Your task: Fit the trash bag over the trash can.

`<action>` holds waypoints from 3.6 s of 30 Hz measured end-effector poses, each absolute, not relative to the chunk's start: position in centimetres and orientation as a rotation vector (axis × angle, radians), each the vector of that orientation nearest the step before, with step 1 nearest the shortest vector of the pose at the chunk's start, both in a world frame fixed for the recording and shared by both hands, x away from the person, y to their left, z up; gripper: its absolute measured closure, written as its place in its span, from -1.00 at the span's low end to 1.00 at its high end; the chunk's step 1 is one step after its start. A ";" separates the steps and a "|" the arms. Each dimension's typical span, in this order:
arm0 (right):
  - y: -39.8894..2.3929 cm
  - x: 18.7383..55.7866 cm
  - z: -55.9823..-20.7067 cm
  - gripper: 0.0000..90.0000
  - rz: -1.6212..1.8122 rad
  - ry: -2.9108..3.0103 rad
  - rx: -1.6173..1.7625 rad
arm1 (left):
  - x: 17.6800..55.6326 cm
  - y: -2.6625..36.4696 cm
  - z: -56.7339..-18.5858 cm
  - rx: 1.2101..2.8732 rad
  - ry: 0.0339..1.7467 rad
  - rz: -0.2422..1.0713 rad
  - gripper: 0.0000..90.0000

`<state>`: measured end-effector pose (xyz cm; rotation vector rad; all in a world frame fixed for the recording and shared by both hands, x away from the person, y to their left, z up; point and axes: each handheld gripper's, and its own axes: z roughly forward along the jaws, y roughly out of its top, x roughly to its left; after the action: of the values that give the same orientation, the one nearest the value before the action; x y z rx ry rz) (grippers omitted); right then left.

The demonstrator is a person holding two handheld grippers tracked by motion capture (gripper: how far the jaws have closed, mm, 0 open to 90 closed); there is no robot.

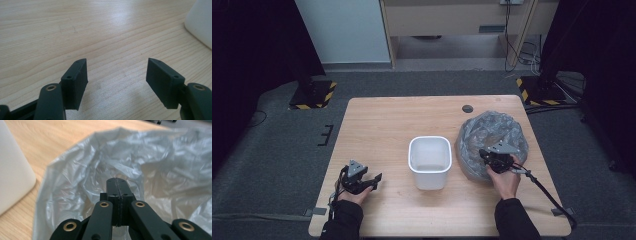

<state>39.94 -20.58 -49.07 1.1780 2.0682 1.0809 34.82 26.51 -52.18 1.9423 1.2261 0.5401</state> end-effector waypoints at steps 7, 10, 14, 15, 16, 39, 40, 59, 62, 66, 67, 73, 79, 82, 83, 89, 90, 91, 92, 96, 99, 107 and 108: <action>-21.2 39.7 -47.1 1.00 1.146 2.000 1.143 | 34.9 26.5 -52.2 1.947 1.226 0.542 -0.26; -21.3 39.5 -46.1 1.00 1.170 1.972 1.127 | 34.8 26.5 -52.2 1.946 1.226 0.542 -0.26; -21.4 39.4 -44.8 1.00 1.202 1.931 1.109 | 34.8 26.5 -52.2 1.943 1.227 0.542 -0.26; -21.4 39.4 -44.4 1.00 1.212 1.920 1.103 | 34.8 26.5 -52.2 1.944 1.227 0.543 -0.26; -21.4 39.4 -44.1 1.00 1.220 1.914 1.100 | 34.8 26.5 -52.2 1.944 1.227 0.543 -0.26; -20.6 37.9 -37.8 1.00 1.343 1.744 0.960 | 34.8 26.5 -52.2 1.946 1.226 0.542 -0.26; -20.6 37.9 -37.8 1.00 1.343 1.744 0.960 | 34.8 26.5 -52.2 1.946 1.226 0.542 -0.26; -17.8 35.3 -33.4 1.00 1.505 1.661 0.794 | 34.8 26.5 -52.2 1.948 1.227 0.541 -0.26; -17.4 34.9 -32.9 1.00 1.517 1.656 0.772 | 34.8 26.5 -52.2 1.948 1.227 0.543 -0.26; -16.3 34.1 -31.9 1.00 1.541 1.649 0.729 | 34.8 26.4 -52.3 1.948 1.228 0.538 -0.26; -16.0 33.9 -31.8 1.00 1.543 1.649 0.722 | 34.8 26.4 -52.3 1.948 1.227 0.539 -0.26; -13.4 32.8 -31.5 1.00 1.566 1.663 0.684 | 34.8 26.5 -52.3 1.948 1.226 0.542 -0.26; -11.6 32.4 -31.7 1.00 1.598 1.687 0.658 | 34.8 26.5 -52.2 1.942 1.230 0.542 -0.26; -10.6 32.1 -32.4 1.00 1.614 1.716 0.657 | 34.8 26.5 -52.2 1.940 1.230 0.543 -0.26; -10.3 32.0 -32.6 1.00 1.618 1.723 0.653 | 34.8 26.5 -52.2 1.940 1.229 0.543 -0.26; -9.2 31.7 -33.6 1.00 1.648 1.781 0.652 | 34.8 26.5 -52.2 1.940 1.230 0.543 -0.26; -9.2 31.7 -33.6 1.00 1.648 1.781 0.652 | 34.8 26.5 -52.2 1.940 1.230 0.543 -0.26; -8.9 31.7 -33.8 1.00 1.656 1.794 0.655 | 34.8 26.5 -52.2 1.940 1.230 0.543 -0.26; -8.7 31.6 -34.0 1.00 1.660 1.808 0.658 | 34.8 26.5 -52.2 1.939 1.230 0.542 -0.26; -7.8 31.7 -35.1 1.00 1.667 1.866 0.670 | 34.8 26.5 -52.2 1.943 1.230 0.541 -0.26; -7.0 31.8 -36.0 0.97 1.666 1.915 0.682 | 34.8 26.5 -52.2 1.939 1.229 0.542 -0.26; -5.6 32.0 -37.7 0.72 1.653 2.018 0.712 | 34.8 26.8 -52.0 1.906 1.235 0.554 -0.26; -5.6 32.0 -37.7 0.72 1.653 2.018 0.712 | 34.8 26.8 -52.0 1.906 1.235 0.554 -0.25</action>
<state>31.99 -5.58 -37.74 0.7116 2.0175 1.6534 34.76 26.82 -51.95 1.9065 1.2352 0.5538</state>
